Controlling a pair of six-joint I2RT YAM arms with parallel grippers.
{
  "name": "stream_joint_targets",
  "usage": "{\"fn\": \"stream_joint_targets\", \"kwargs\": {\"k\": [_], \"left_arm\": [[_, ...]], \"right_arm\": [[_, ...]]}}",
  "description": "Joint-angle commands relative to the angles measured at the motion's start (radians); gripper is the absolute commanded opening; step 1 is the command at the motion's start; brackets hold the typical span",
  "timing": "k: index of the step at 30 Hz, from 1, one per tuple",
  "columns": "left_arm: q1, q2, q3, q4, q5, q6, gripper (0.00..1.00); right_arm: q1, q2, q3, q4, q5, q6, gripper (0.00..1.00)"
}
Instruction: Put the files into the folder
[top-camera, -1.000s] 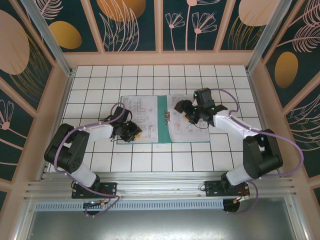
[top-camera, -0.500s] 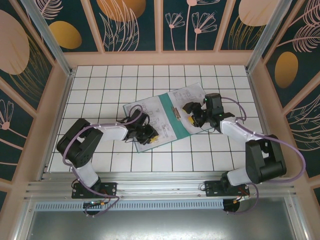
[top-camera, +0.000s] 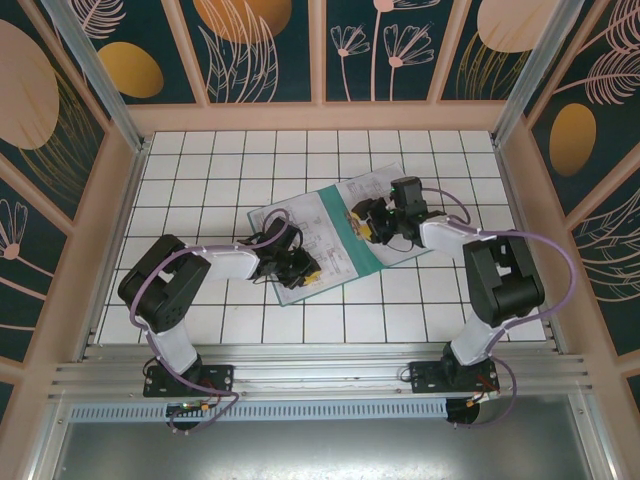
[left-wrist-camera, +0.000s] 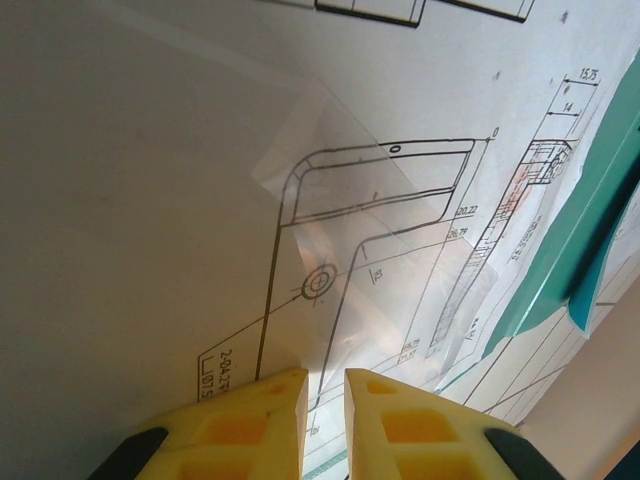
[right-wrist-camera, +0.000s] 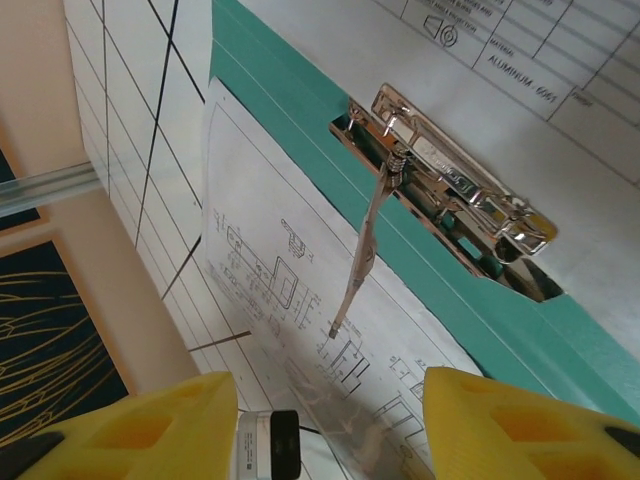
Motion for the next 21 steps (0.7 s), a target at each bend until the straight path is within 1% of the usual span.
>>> {"fn": "stream_joint_targets", "kwargs": {"k": [1,6,9,13,21], "left_arm": [[-0.008,0.030,0.009,-0.040,-0.012,0.001,0.19],[-0.008,0.030,0.011,-0.047,-0.015,0.005,0.19],[-0.007,0.029,0.012,-0.049,-0.015,0.007,0.19],[-0.008,0.029,0.016,-0.053,-0.016,0.008,0.19],[-0.007,0.030,0.016,-0.054,-0.018,0.008,0.19]], "right_arm": [[0.012,0.042,0.033,0.014,-0.013,0.017,0.49],[0.014,0.063,0.046,-0.016,-0.005,0.005,0.42],[0.012,0.065,0.040,-0.023,0.005,-0.003,0.40],[0.010,0.072,0.038,-0.017,0.004,-0.001,0.32],[0.010,0.064,0.028,-0.018,0.009,-0.001,0.22]]}}
